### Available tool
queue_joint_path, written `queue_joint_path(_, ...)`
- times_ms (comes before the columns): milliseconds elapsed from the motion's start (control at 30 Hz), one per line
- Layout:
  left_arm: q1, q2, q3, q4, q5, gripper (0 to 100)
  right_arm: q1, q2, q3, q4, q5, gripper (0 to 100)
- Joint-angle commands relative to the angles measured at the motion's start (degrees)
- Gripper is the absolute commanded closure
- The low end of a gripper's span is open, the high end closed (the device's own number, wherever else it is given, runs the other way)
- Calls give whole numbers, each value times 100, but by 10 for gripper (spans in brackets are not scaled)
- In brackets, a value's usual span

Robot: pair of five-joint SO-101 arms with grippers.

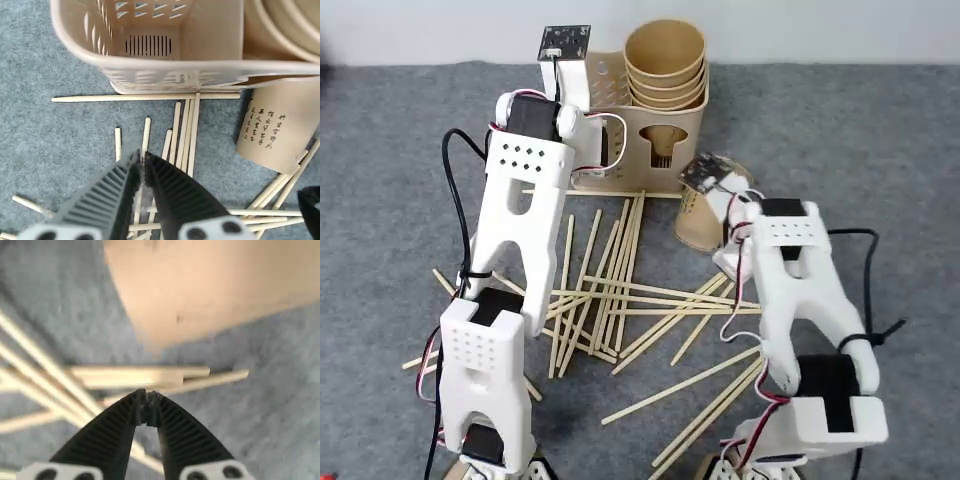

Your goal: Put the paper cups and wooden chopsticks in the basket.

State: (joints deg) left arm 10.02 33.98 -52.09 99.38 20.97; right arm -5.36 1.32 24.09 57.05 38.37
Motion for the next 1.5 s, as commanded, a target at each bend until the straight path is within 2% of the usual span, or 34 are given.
queue_joint_path(0, -44, -220, -22, 114, -44, 986, -338, -400, -35, -382, -519, 990)
queue_joint_path(267, -44, -220, -22, 114, -44, 986, -1033, -418, -53, -840, -1371, 990)
queue_joint_path(400, -132, -229, -22, 114, -44, 986, -980, -620, -53, -936, -1653, 990)
queue_joint_path(567, -316, -264, -22, 114, -44, 985, -681, -1288, -62, -637, -1600, 990)
queue_joint_path(633, -343, -281, -40, 114, -44, 985, -549, -1604, -62, -505, -1275, 977)
queue_joint_path(733, -404, -281, -66, 114, -44, 985, -242, -2035, -62, -453, -545, 861)
queue_joint_path(833, -554, -281, -66, 114, -44, 985, 277, -2431, -62, -444, 730, 752)
queue_joint_path(933, -782, -290, -66, 114, -44, 985, 1068, -2554, -141, -549, 1978, 760)
queue_joint_path(1033, -985, -290, -66, 114, -44, 985, 1666, -2123, -501, -866, 2585, 750)
queue_joint_path(1133, -1108, -290, -48, 114, -44, 985, 1886, -1165, -1240, -1402, 2681, 727)
queue_joint_path(1233, -1169, -290, -66, 114, -44, 985, 1859, -207, -2338, -1297, 2664, 728)
queue_joint_path(1300, -1196, -290, -66, 114, -44, 985, 1763, 295, -3147, -822, 2567, 726)
queue_joint_path(1467, -1196, -290, -66, 114, -44, 985, 1367, 1226, -4897, 787, 1618, 714)
